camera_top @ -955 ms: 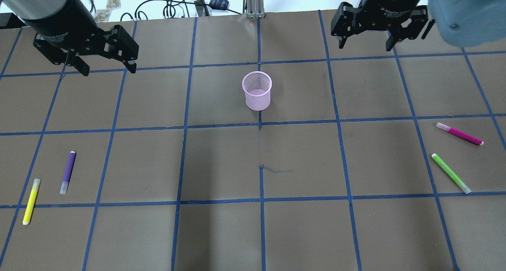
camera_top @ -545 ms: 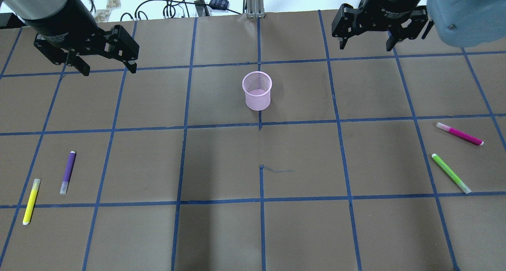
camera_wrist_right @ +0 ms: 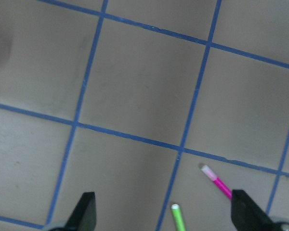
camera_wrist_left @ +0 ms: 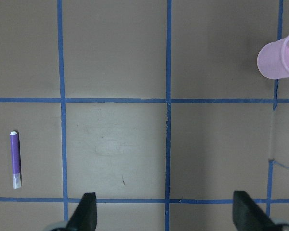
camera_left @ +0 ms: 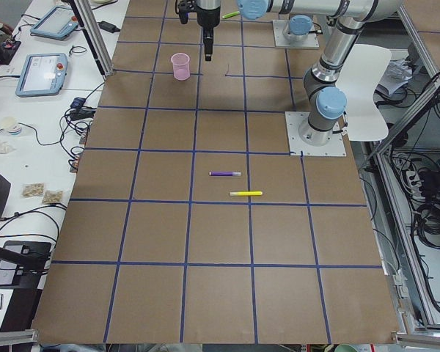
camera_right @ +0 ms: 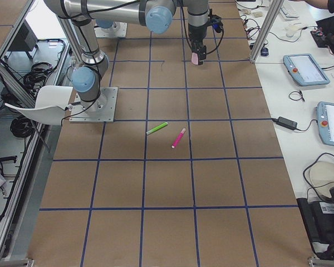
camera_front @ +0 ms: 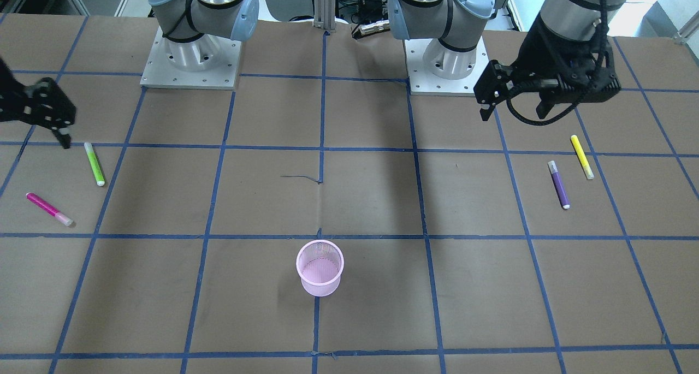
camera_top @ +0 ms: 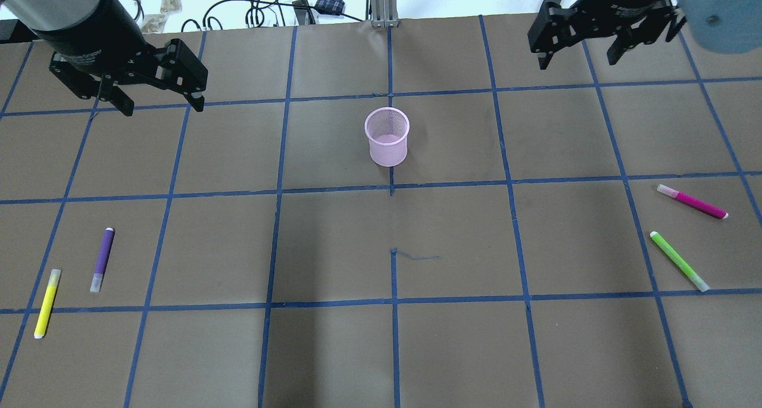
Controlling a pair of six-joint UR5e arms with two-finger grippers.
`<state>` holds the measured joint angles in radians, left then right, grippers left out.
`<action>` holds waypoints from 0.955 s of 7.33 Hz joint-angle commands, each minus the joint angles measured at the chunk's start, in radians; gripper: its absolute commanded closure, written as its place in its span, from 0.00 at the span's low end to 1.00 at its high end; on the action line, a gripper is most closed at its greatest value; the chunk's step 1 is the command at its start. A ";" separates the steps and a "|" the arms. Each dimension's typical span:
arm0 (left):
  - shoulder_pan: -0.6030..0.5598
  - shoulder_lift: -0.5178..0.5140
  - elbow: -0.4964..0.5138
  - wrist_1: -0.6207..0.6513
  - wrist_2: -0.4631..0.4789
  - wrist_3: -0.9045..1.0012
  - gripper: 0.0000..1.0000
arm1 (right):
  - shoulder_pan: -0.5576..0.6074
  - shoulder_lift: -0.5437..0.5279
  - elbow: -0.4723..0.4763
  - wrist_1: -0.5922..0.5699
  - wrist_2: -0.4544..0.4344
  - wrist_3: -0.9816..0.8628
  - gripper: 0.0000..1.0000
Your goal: Insert purple and pink pens into pink cup
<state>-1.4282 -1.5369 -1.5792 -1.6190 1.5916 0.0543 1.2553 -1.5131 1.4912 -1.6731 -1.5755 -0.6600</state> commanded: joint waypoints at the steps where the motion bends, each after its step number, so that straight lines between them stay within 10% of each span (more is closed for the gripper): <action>1: 0.192 -0.029 -0.111 0.045 0.004 0.104 0.00 | -0.236 0.031 0.007 -0.014 0.015 -0.574 0.00; 7: 0.422 -0.306 -0.125 0.226 0.079 0.439 0.00 | -0.632 0.364 0.144 -0.088 0.483 -1.408 0.01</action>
<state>-1.0433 -1.7879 -1.7004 -1.4509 1.6669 0.4219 0.6790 -1.2180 1.5856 -1.7556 -1.2038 -1.9115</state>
